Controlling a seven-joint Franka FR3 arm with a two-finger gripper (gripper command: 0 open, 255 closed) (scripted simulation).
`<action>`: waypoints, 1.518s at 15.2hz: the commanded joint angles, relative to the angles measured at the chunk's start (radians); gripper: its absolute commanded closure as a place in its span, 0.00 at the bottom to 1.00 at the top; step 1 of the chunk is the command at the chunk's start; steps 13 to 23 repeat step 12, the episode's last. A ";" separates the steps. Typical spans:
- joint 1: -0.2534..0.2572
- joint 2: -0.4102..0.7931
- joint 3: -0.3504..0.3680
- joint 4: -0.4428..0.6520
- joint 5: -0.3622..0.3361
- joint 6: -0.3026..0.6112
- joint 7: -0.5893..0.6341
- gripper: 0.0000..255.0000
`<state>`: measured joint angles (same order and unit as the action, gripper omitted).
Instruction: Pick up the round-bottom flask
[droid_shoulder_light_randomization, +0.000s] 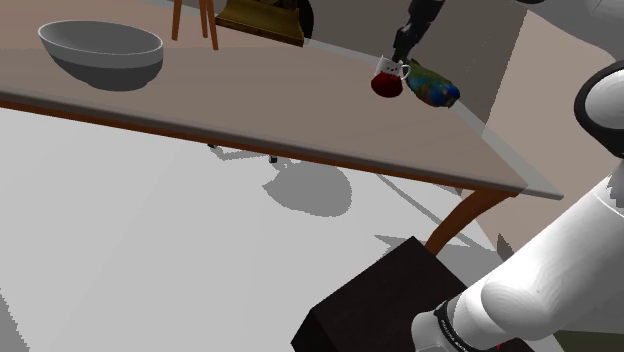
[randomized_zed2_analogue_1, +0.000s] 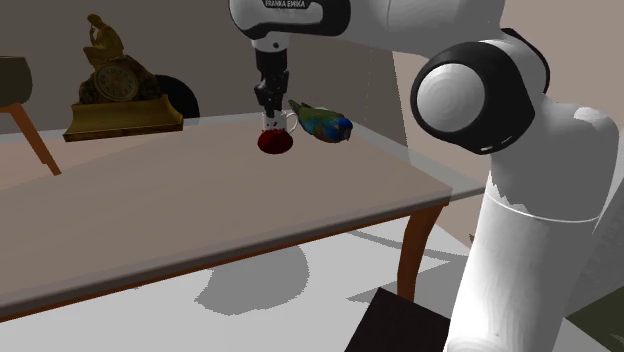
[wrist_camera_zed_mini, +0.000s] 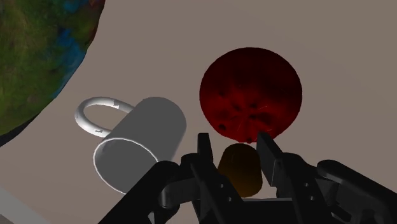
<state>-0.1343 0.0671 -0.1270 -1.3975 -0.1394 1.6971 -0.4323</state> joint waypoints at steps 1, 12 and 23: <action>0.000 0.009 0.000 0.039 0.001 -0.030 -0.003 1.00; -0.006 0.098 -0.003 0.292 0.015 -0.192 -0.030 1.00; -0.006 0.098 -0.003 0.292 0.015 -0.192 -0.030 1.00</action>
